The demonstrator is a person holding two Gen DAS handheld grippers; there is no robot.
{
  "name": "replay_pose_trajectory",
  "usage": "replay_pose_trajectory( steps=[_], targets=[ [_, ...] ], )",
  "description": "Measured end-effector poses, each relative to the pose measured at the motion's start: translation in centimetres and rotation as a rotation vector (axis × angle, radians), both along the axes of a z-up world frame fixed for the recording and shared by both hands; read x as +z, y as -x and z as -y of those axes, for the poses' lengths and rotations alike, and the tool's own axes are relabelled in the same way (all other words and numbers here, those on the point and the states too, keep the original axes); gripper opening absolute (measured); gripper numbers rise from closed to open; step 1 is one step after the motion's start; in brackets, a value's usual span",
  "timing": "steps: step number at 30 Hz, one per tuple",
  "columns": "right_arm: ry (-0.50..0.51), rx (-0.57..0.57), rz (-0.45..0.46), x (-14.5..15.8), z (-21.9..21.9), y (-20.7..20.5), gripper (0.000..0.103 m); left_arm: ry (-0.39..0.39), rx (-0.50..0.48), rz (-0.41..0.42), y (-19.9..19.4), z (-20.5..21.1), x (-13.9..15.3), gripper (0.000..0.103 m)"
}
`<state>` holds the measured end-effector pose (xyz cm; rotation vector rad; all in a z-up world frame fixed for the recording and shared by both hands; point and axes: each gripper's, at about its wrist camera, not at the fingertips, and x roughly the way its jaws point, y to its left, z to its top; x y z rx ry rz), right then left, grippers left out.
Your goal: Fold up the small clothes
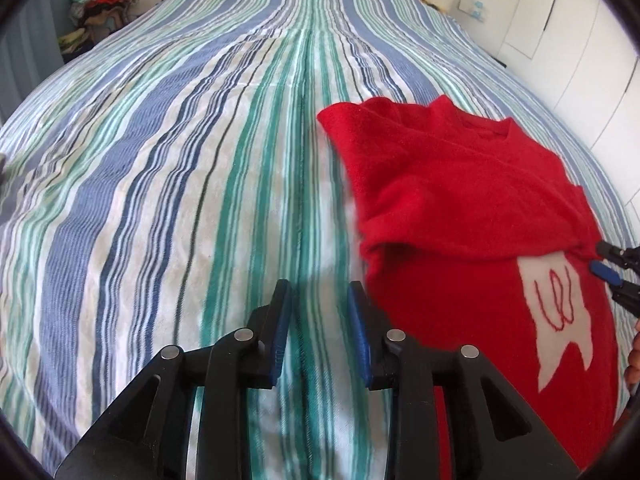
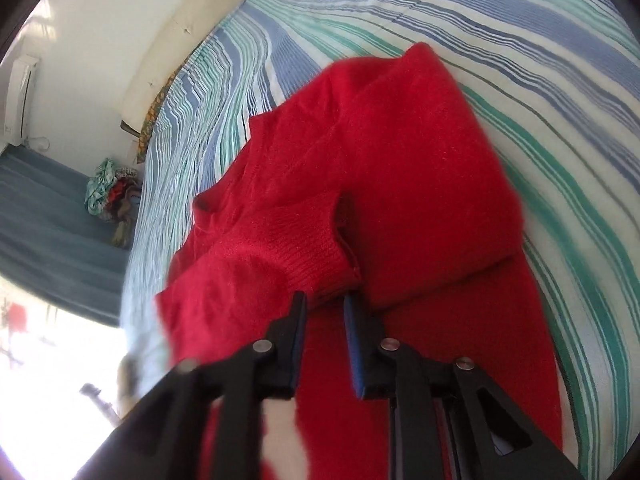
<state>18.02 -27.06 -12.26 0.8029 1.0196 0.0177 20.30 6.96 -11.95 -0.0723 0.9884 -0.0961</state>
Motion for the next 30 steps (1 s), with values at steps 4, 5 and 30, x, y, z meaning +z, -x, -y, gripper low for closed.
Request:
replay_pose_trajectory(
  steps=[4, 5, 30],
  targets=[
    [0.089, 0.06, 0.074, 3.0, 1.8, 4.2, 0.055, 0.02, 0.034, 0.003, 3.2, -2.0, 0.9, 0.033],
    [0.119, 0.093, 0.087, 3.8, 2.1, 5.2, 0.055, 0.03, 0.031, 0.011, 4.0, -2.0, 1.3, 0.033],
    [0.353, 0.533, -0.055, 0.7, -0.6, 19.6, 0.056, -0.05, -0.263, -0.09, 16.6, 7.7, 0.0, 0.053]
  ],
)
